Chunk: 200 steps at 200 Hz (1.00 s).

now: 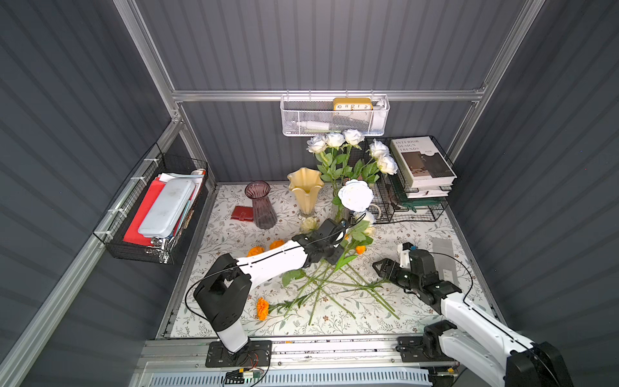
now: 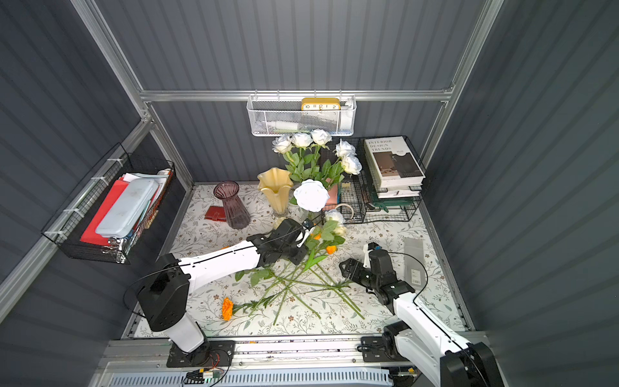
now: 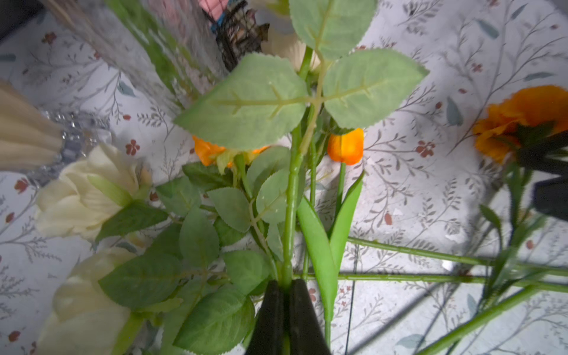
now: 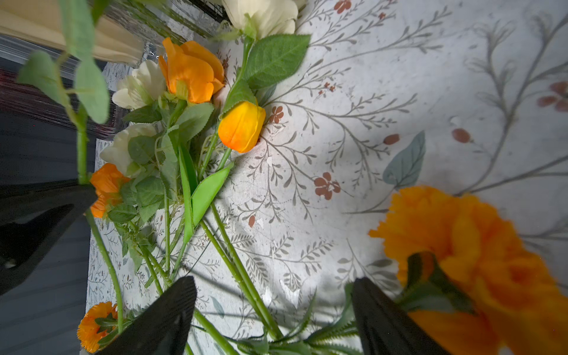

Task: Arrange the flowers in different vases according to their colors
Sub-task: Pick up the flower at the center of the board.

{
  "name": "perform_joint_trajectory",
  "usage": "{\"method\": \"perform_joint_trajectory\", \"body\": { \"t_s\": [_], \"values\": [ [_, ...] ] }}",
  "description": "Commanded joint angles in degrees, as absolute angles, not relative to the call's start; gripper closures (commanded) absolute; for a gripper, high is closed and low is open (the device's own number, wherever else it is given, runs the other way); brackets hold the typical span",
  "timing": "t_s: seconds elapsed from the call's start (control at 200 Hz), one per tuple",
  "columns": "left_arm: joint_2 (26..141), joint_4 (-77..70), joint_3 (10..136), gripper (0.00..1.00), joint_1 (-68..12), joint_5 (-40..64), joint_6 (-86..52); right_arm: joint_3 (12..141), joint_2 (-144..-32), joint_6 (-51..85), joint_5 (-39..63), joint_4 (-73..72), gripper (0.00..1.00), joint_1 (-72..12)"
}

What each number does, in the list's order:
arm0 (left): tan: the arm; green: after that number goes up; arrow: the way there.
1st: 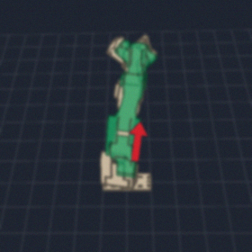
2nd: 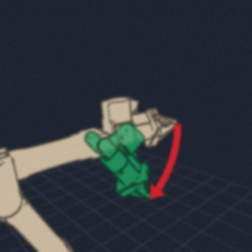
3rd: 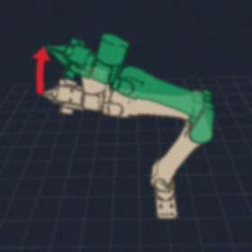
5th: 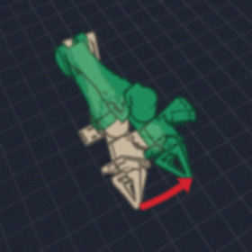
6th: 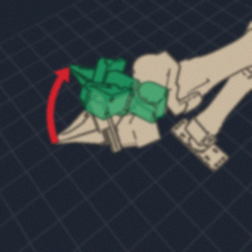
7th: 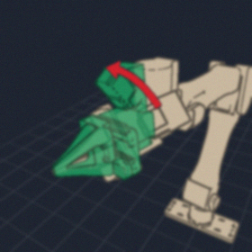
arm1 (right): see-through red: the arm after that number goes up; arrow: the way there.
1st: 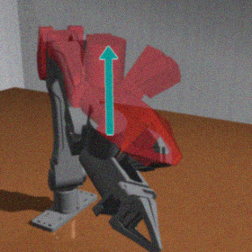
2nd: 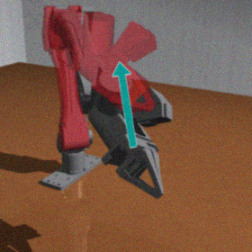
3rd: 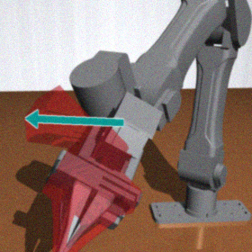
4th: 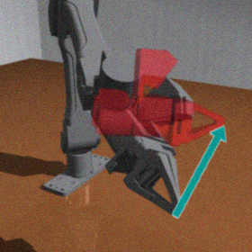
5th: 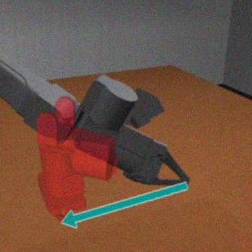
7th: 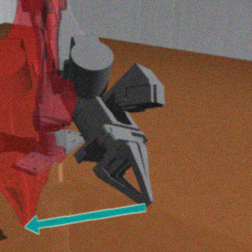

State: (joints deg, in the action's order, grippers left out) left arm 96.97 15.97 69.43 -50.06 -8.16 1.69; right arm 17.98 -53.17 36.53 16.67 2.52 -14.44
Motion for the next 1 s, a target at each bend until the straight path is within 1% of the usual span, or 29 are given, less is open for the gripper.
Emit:
{"method": "perform_joint_trajectory", "body": {
  "t_s": [0.0,0.115,0.2,0.41,0.48,0.53,0.635,0.796,0.996],
  "values": [
    [94.77,15.56,72.01,1.0,-51.18,-3.23,7.45,17.34,-52.48,36.12,16.26,2.11,0.15,-14.24],
    [94.25,15.25,76.09,1.0,-52.34,0.5,10.22,17.31,-52.65,36.21,16.14,1.94,0.15,-14.25],
    [93.96,15.21,80.35,1.0,-53.0,5.42,12.28,17.4,-52.82,36.23,15.97,1.89,0.16,-14.24],
    [94.56,15.16,96.21,1.0,-56.43,17.02,17.76,17.4,-53.0,36.34,15.73,1.84,0.15,-14.25],
    [92.56,11.68,98.24,1.0,-56.43,20.44,18.11,17.4,-53.21,36.33,15.73,1.85,0.15,-14.26],
    [90.71,9.64,99.06,1.0,-56.43,24.67,17.55,17.4,-53.11,36.39,15.71,1.91,0.16,-14.24],
    [86.25,4.47,99.96,1.0,-56.34,27.46,16.08,17.4,-53.09,36.39,15.64,1.93,0.16,-14.29],
    [80.75,0.37,101.87,1.0,-55.83,27.85,13.3,17.4,-53.43,36.44,15.64,1.6,0.16,-14.3],
    [72.24,-4.67,99.79,1.0,-53.51,20.74,11.25,17.4,-53.62,36.39,15.73,1.46,0.16,-14.27]
  ]
}}
